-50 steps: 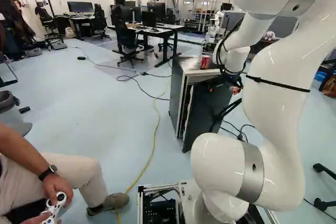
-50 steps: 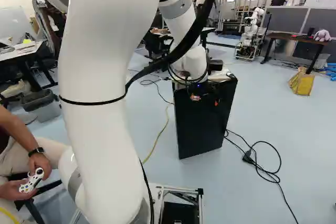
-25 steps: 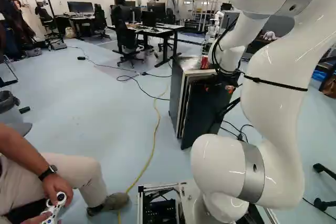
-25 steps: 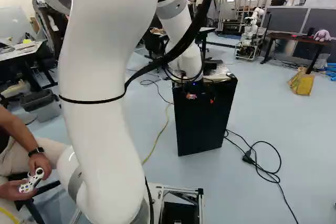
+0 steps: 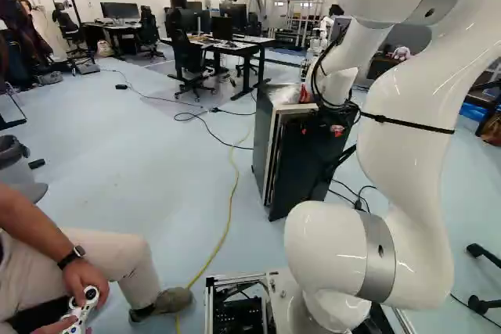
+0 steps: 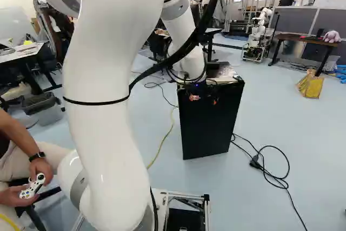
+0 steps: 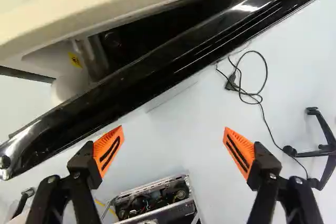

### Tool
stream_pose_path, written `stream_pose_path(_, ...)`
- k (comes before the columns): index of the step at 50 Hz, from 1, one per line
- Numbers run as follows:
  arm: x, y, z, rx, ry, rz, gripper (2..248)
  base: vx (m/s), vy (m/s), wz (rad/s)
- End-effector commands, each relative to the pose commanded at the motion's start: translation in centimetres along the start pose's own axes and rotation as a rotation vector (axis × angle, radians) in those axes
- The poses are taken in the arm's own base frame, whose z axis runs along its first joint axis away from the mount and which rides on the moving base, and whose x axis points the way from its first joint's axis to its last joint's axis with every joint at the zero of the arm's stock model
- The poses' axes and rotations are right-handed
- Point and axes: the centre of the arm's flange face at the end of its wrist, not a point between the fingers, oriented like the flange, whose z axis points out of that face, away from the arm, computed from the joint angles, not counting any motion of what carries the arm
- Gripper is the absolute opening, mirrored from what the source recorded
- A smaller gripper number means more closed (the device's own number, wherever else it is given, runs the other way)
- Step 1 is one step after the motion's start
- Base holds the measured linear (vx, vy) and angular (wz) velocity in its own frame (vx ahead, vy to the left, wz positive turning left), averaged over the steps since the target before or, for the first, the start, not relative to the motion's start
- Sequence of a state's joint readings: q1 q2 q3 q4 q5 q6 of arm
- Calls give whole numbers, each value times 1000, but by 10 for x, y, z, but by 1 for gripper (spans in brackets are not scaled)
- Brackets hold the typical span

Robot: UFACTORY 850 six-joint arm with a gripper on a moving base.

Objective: Grab a drink from the fridge

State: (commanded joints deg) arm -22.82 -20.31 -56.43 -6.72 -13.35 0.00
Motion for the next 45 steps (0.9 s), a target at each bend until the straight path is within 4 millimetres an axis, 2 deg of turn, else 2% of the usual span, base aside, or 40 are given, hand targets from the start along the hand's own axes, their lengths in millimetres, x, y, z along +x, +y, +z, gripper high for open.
stream_pose_path(45,24,-26,9,18,19,-46,247,0,0,0)
